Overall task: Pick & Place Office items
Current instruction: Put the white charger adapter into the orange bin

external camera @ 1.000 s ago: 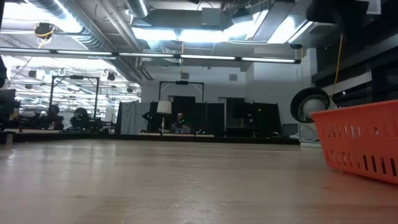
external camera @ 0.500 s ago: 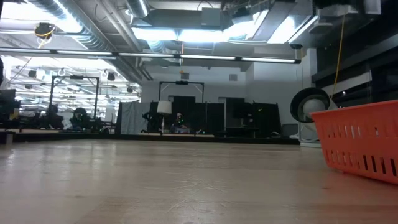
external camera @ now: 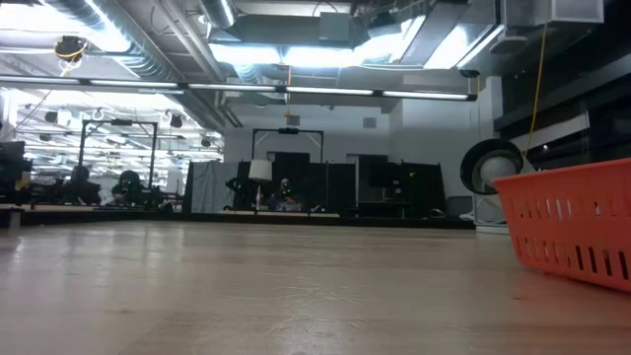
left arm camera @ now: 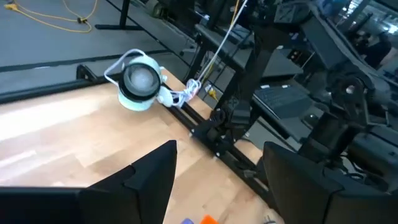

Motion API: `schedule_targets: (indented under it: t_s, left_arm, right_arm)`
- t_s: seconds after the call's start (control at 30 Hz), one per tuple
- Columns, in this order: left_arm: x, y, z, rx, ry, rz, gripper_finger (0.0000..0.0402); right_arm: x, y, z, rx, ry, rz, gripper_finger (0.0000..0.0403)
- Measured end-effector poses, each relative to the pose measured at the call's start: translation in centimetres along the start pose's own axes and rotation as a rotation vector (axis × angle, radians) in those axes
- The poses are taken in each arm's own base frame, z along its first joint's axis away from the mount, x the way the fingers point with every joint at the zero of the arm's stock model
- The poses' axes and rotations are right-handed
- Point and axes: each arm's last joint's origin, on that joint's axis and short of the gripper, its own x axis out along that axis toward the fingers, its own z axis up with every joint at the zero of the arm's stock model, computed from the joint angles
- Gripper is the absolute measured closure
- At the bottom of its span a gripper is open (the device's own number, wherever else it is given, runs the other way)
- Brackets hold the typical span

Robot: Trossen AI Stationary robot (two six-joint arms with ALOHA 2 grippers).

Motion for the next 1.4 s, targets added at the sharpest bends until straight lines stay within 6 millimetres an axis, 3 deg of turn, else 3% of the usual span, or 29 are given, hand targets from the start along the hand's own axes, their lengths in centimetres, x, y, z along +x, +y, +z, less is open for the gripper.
schedule_targets:
  t_s: [0.27,0.53,0.8,1.03,1.4]
  left_arm:
    - [1.2,-1.1,-2.6,-0.014,0.011,-0.014,0.0167]
    - [1.7,-0.8,-2.7,-0.042,0.029,-0.011,0.0167]
    - [2.0,-0.6,-2.5,-0.051,0.03,-0.004,0.0167]
    - [2.5,-0.4,-2.2,-0.048,0.038,-0.003,0.0167]
    - [3.1,-0.1,-2.0,-0.032,0.069,-0.02,0.0167]
  right_arm:
    - [3.9,3.9,1.0,-0.12,0.131,0.054,0.0124]
    - [7.1,4.2,2.6,-0.158,0.092,0.044,0.0124]
    - [8.8,4.9,2.0,-0.114,0.102,0.096,0.0124]
    - [10.3,5.3,-0.1,-0.068,0.164,0.114,0.0124]
    - [10.5,5.5,0.6,-0.014,0.091,0.13,0.0124]
